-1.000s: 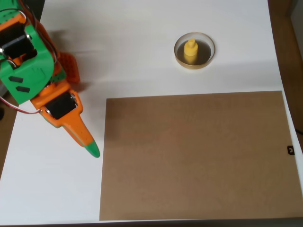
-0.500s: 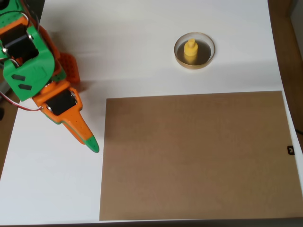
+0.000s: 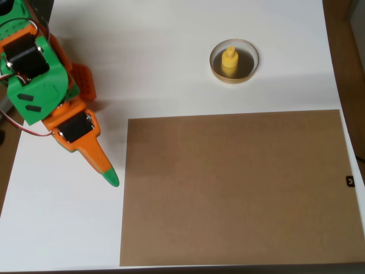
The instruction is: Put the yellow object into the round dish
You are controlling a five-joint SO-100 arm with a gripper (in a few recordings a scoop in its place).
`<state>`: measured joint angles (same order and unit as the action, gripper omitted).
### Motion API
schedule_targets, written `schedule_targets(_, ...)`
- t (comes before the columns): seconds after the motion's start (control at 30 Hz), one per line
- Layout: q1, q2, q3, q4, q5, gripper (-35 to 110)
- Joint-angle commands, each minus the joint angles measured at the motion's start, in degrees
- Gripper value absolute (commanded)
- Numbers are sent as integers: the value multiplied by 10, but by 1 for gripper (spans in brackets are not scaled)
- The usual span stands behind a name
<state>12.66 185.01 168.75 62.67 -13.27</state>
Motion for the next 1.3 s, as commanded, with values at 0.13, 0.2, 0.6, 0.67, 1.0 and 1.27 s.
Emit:
schedule_targets(0.13, 18, 19, -3, -2, 19, 29)
schedule_targets(0.2, 20, 19, -3, -2, 20, 29)
schedule_targets(0.6, 11, 19, -3, -4, 18, 30)
schedule_targets(0.67, 11, 19, -2, -4, 18, 27)
schedule_targets(1.0, 11, 19, -2, -6, 13, 17)
schedule_targets(1.27, 11, 19, 0, -9, 7, 11)
